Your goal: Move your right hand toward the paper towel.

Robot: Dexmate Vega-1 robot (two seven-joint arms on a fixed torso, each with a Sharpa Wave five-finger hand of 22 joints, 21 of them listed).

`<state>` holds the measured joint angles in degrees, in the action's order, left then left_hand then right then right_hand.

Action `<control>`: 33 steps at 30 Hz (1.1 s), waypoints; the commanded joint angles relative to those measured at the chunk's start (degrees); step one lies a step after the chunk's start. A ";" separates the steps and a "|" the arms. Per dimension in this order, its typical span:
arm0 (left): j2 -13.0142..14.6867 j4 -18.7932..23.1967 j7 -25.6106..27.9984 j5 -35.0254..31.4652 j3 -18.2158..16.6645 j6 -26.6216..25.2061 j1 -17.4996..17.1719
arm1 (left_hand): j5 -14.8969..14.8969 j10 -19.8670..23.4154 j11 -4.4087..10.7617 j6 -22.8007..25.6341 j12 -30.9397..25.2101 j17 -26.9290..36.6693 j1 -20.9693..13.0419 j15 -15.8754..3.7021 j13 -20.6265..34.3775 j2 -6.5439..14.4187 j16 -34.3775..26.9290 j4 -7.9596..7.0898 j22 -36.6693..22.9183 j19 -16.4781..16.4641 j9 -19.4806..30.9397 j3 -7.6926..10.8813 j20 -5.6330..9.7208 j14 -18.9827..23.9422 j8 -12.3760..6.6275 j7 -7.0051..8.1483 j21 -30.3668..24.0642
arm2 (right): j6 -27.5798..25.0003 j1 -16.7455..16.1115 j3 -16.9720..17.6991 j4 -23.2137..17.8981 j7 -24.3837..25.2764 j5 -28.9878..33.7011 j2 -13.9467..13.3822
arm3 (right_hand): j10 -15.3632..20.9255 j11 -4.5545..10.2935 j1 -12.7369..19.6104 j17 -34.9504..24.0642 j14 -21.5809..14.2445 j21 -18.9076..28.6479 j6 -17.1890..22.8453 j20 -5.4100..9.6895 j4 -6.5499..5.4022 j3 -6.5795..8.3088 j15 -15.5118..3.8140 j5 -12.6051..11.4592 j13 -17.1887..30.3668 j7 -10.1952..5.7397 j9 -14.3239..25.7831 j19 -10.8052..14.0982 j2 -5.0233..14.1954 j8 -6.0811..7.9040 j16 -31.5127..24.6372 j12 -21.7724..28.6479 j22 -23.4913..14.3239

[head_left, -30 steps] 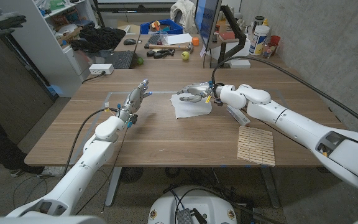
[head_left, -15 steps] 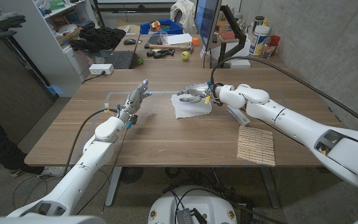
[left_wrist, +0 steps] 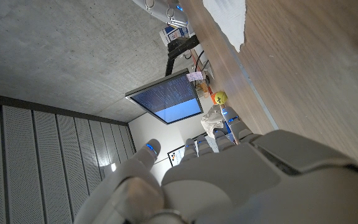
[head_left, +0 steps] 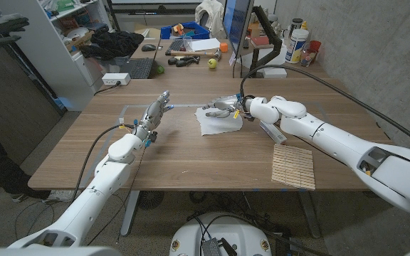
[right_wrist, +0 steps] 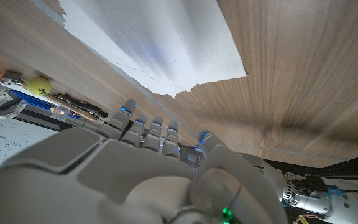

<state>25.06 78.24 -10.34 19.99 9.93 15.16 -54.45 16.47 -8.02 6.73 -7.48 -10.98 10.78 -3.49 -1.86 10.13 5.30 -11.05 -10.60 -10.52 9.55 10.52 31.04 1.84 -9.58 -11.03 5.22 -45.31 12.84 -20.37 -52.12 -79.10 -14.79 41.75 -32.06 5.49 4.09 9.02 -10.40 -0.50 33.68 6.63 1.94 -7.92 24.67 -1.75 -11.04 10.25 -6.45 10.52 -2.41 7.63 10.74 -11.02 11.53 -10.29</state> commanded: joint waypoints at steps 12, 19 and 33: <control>0.90 1.77 0.18 0.53 -0.66 -0.26 -1.54 | -0.09 -0.21 0.14 -0.17 -0.17 0.21 0.46 -2.49 0.19 4.76 -0.30 -0.09 -0.13 6.73 0.17 0.29 2.08 -3.31 -0.13 0.25 0.36 | 0.18 1.45 -1.58 2.87 0.23 -0.03 1.41 | -0.40 0.00 0.30 -0.11 0.43 -0.26 -0.34 3.51 -0.10 -0.20 -3.30 -0.02 0.23 -0.07 0.31 -0.44 2.74 -0.13 0.13 -0.21 -0.06; 1.40 2.44 0.14 0.67 -1.09 -0.51 -1.94 | -0.10 -0.16 0.19 -0.18 -0.18 0.21 0.47 -2.48 0.19 4.76 -0.30 -0.08 -0.13 6.68 0.17 0.32 2.05 -3.31 -0.12 0.17 0.39 | 0.09 1.77 -1.97 3.26 0.26 0.00 1.70 | -0.36 0.10 0.30 -0.12 0.46 -0.35 -0.42 3.53 -0.13 -0.23 -3.36 -0.03 0.23 -0.14 0.31 -0.41 2.75 -0.10 0.10 -0.14 -0.07; 0.80 -1.71 -2.80 1.20 -0.09 0.59 1.07 | -0.10 -0.18 0.12 -0.14 -0.17 0.20 0.49 -2.43 0.19 4.77 -0.30 -0.09 -0.13 6.59 0.17 0.36 2.07 -3.29 -0.13 0.17 0.43 | -1.22 1.74 -2.41 3.75 0.10 0.03 2.00 | -0.35 0.02 0.32 -0.11 0.50 -0.49 -0.40 3.51 -0.14 -0.24 -3.32 -0.05 0.23 -0.08 0.31 -0.36 2.76 -0.01 0.06 -0.06 -0.07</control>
<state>26.24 79.29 -11.27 20.81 9.19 14.90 -55.26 16.47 -8.02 6.73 -7.48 -10.98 10.78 -3.49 -1.86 10.14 5.30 -11.05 -10.59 -10.52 9.55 10.52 31.05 1.84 -9.58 -11.03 5.22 -44.91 12.35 -18.86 -53.99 -76.15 -14.65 41.74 -30.50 5.19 4.39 9.01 -10.41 -0.51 33.26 6.65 1.94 -7.92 24.67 -1.75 -11.04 10.25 -6.45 10.52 -2.41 7.63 10.74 -11.03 11.53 -10.27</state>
